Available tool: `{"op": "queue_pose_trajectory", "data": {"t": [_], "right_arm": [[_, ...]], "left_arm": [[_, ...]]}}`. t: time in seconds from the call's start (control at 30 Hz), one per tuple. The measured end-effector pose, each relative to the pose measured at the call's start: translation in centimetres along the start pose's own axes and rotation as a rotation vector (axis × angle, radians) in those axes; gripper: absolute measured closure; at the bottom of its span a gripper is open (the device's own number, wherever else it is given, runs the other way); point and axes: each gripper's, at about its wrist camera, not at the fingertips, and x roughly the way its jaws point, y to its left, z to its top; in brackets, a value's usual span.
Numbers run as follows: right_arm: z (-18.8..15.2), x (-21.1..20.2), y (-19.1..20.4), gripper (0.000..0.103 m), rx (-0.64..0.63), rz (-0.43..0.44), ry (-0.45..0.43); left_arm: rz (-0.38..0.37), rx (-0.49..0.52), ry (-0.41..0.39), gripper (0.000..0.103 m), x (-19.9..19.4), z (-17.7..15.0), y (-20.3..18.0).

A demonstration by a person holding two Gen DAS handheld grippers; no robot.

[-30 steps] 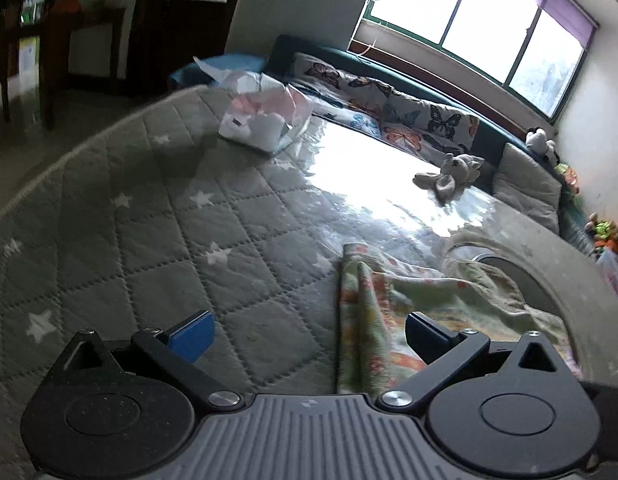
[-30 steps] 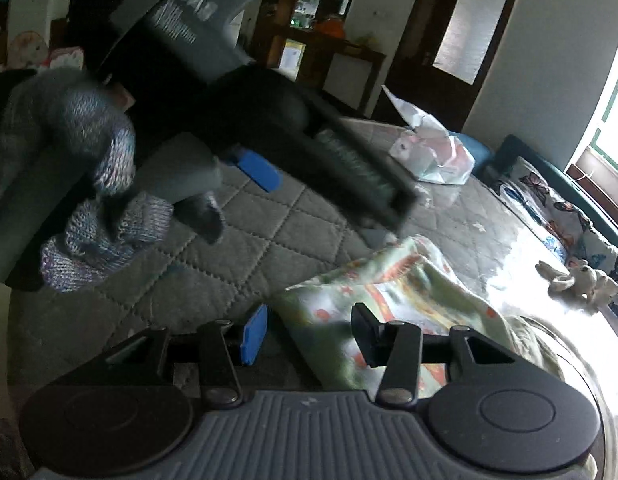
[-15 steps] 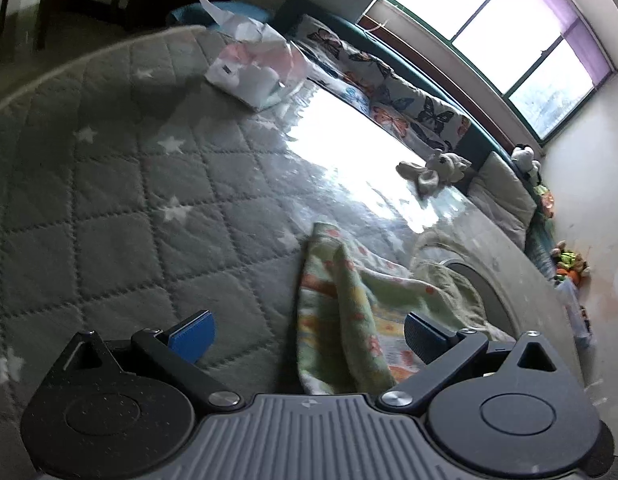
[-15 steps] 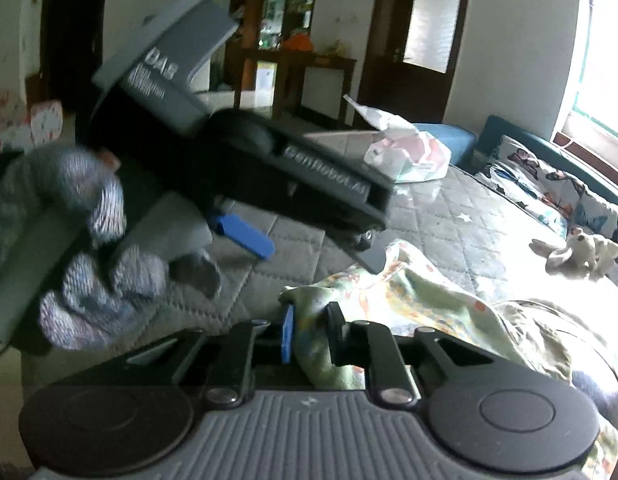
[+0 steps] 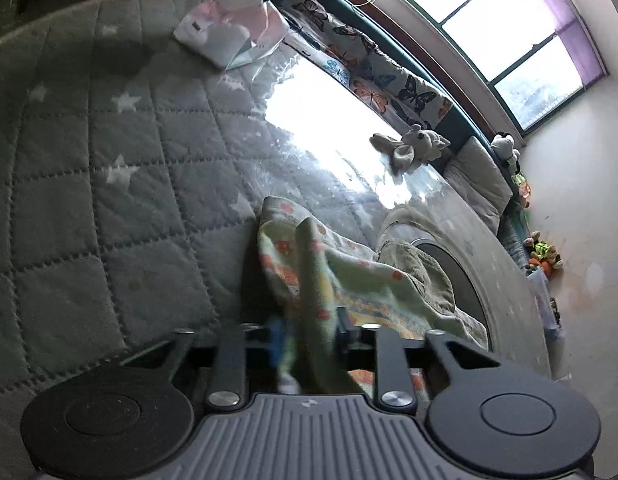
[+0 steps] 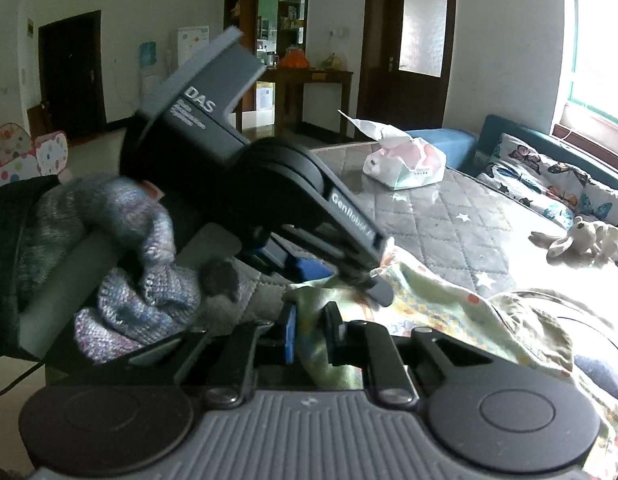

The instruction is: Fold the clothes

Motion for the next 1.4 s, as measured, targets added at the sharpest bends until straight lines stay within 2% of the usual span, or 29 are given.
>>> {"op": "queue_pose_trajectory", "data": {"t": [0.13,0.17,0.33,0.47,0.57,0.67,0.73,0.9,1.03,1.17,1.23,1.3,1.33,1.4], "right_arm": [[-0.3,-0.3,-0.5,0.086,0.033,0.015,0.007],[-0.3,-0.4,-0.6,0.082,0.043,0.017,0.006],[-1.0,-2.3,-2.9,0.079,0.129,-0.004,-0.013],[-2.4,-3.9,-6.1,0.078,0.193,-0.111,-0.016],[-3.9,-4.8,-9.4,0.076,0.270,-0.224,-0.001],[-5.7,-5.5,-13.0,0.067,0.349,-0.337,0.023],[-6.9,-5.7,-14.9,0.067,0.405,-0.391,0.046],[-9.4,-6.3,-18.0,0.056,0.494,-0.477,0.078],[-10.4,-6.5,-19.2,0.051,0.556,-0.477,0.075],[-10.7,-6.4,-19.3,0.051,0.588,-0.453,0.068],[-10.7,-6.4,-19.1,0.055,0.594,-0.440,0.063],[-10.6,-6.3,-19.0,0.074,0.598,-0.423,0.060],[-10.5,-6.3,-18.9,0.075,0.601,-0.412,0.059],[-10.2,-6.4,-18.5,0.090,0.589,-0.415,0.057]], "left_arm": [[0.006,0.005,-0.006,0.089,0.0,-0.2,0.1],[0.007,0.003,-0.007,0.090,-0.1,-0.3,0.2],[0.009,-0.001,-0.017,0.091,-0.2,-0.4,0.2],[0.011,0.004,-0.026,0.091,-0.2,-0.6,0.2],[0.015,0.015,-0.033,0.091,-0.3,-0.8,0.0],[0.020,0.028,-0.038,0.091,-0.3,-0.9,-0.1],[0.022,0.031,-0.041,0.091,-0.3,-1.0,-0.1],[0.028,0.043,-0.046,0.091,-0.3,-1.1,-0.3],[0.038,0.059,-0.051,0.091,-0.3,-1.3,-0.6],[0.045,0.073,-0.057,0.091,-0.3,-1.4,-0.8],[0.049,0.081,-0.060,0.091,-0.4,-1.5,-0.9],[0.054,0.089,-0.065,0.092,-0.4,-1.6,-1.1],[0.058,0.094,-0.069,0.093,-0.5,-1.7,-1.2],[0.057,0.104,-0.080,0.094,-0.8,-1.7,-1.4]]}}
